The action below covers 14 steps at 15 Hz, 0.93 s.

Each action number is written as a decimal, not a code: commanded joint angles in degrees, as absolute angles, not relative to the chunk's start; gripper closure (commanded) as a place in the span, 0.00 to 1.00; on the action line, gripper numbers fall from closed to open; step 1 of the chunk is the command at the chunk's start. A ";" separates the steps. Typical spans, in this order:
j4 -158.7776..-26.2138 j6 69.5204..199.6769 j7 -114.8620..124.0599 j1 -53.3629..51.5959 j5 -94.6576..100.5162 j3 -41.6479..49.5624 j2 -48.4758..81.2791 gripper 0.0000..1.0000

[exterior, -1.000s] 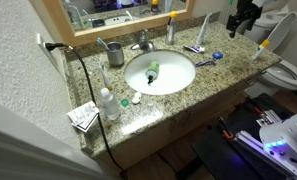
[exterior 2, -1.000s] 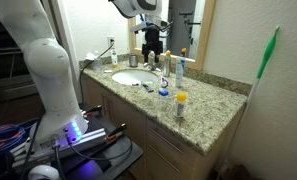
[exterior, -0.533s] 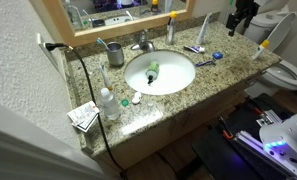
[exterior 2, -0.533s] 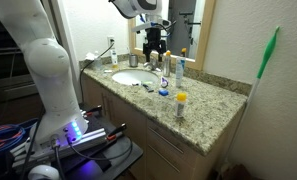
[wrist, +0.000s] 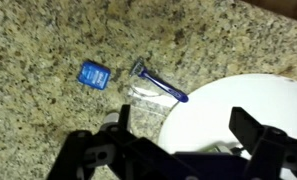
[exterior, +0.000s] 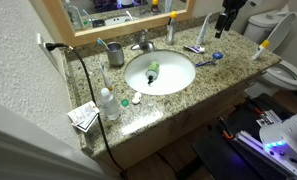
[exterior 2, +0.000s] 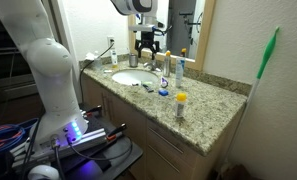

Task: Push the faucet handle downwards

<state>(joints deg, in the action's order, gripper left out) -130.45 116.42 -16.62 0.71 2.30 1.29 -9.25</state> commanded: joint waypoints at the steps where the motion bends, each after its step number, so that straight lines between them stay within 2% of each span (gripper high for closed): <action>1: -130.37 116.21 -18.65 0.24 0.78 1.88 -10.26 0.00; 4: -128.99 114.18 -18.90 -0.07 1.42 1.68 -9.19 0.00; 8: -124.38 112.79 -26.26 -6.19 -11.47 -1.54 -2.95 0.00; 11: -115.78 111.70 -26.40 -8.20 -20.92 -4.15 2.69 0.00; 12: -122.30 114.41 -24.93 -7.64 -17.24 -4.34 -1.73 0.00; 14: -118.22 113.84 -24.90 -8.17 -19.47 -5.35 0.78 0.00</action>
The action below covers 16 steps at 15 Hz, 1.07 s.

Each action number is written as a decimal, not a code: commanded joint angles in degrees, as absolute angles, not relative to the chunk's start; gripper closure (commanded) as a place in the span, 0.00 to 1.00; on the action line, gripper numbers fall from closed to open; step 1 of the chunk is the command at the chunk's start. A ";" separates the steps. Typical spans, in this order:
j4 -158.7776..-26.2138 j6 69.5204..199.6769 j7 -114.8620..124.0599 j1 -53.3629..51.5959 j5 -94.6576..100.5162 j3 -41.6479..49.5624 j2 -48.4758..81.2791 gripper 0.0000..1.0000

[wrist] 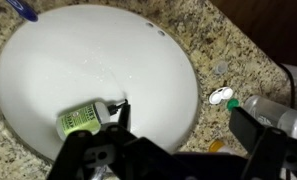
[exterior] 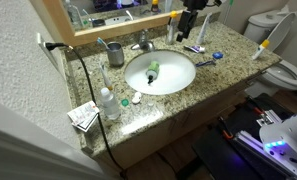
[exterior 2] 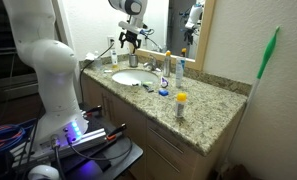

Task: Push the faucet handle downwards

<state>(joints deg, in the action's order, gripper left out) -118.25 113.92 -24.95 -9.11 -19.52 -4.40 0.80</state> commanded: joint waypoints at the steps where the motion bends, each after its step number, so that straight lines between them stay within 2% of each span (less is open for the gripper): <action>1: -117.34 113.63 -24.89 -8.07 -19.61 -5.36 1.45 0.00; 3: -115.65 115.41 -19.19 -8.25 -16.05 -5.39 4.43 0.00; 7: -109.64 128.86 -11.74 -8.96 -20.46 -7.10 11.75 0.00; 10: -102.39 136.60 -0.10 -9.85 -14.39 -6.82 18.16 0.00; 11: -107.94 134.75 -4.86 -8.75 -16.22 -8.17 13.63 0.00; 16: -104.98 135.65 0.30 -9.77 -11.44 -6.72 17.81 0.00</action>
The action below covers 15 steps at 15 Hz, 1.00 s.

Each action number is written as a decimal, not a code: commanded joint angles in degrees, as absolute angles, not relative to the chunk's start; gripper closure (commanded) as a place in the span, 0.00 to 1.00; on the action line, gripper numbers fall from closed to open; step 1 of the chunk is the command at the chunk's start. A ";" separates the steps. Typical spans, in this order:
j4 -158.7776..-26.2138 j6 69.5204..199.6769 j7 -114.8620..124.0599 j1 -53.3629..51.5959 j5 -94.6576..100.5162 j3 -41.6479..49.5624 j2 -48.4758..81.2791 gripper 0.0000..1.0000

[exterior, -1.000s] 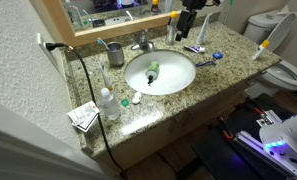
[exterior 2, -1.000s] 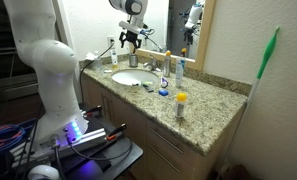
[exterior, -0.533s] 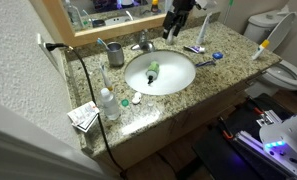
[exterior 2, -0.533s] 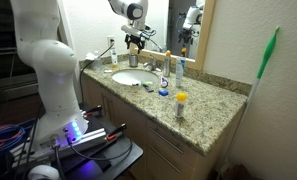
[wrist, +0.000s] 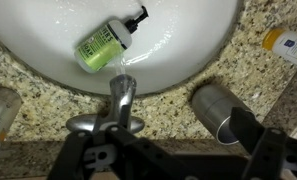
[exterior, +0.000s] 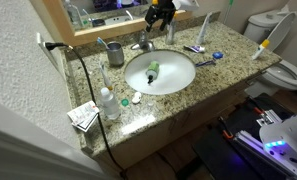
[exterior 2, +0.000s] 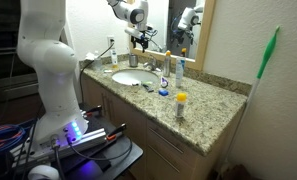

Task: Push the faucet handle downwards

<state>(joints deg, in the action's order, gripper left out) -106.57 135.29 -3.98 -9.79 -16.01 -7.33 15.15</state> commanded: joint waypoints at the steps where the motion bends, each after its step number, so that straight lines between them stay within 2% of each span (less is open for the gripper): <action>1: -103.37 137.61 2.48 -10.07 -9.64 -6.18 20.09 0.00; 9: -90.44 144.09 10.83 -10.96 -6.56 -4.60 31.93 0.00; 10: -94.98 143.91 8.79 -9.84 -7.77 -5.98 28.63 0.00; 12: -93.96 143.90 9.14 -9.92 -7.63 -5.91 29.56 0.00; 14: -93.97 143.87 9.05 -9.97 -7.56 -5.95 29.57 0.26; 15: -94.05 144.20 8.87 -9.94 -7.65 -6.07 29.62 0.34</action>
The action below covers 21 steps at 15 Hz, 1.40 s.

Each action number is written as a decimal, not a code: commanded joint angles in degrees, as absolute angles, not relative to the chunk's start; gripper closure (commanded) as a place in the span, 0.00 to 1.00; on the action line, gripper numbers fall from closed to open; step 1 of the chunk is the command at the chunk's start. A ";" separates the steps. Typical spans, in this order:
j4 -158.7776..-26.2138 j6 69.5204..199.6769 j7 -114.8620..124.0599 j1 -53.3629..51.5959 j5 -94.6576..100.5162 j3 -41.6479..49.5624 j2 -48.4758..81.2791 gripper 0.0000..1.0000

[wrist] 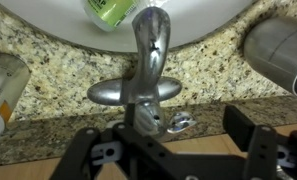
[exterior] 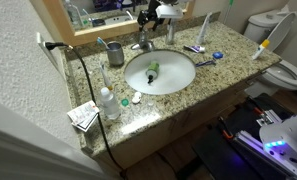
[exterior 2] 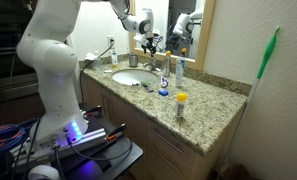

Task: Push the faucet handle downwards

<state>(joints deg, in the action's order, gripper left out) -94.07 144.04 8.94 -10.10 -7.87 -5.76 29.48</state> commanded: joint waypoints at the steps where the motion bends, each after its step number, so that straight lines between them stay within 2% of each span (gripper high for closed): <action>1: -94.11 144.43 8.96 -10.14 -7.45 -6.03 29.45 0.40; 9: -94.38 144.49 9.80 -10.70 -6.55 -5.30 29.28 0.95; 12: -93.72 139.08 11.80 -10.64 -6.72 -4.95 29.50 0.94; 14: -92.68 132.30 14.33 -10.60 -6.46 -4.20 30.59 1.00; 16: -92.15 126.75 17.02 -10.53 -6.01 -3.06 32.00 1.00; 18: -92.63 125.30 15.87 -9.53 -7.56 -3.53 31.96 0.72; 21: -96.84 130.76 12.07 -8.57 -10.53 -5.57 27.04 0.53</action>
<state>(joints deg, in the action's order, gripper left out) -93.79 127.94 14.99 -9.78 -8.26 -3.53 31.50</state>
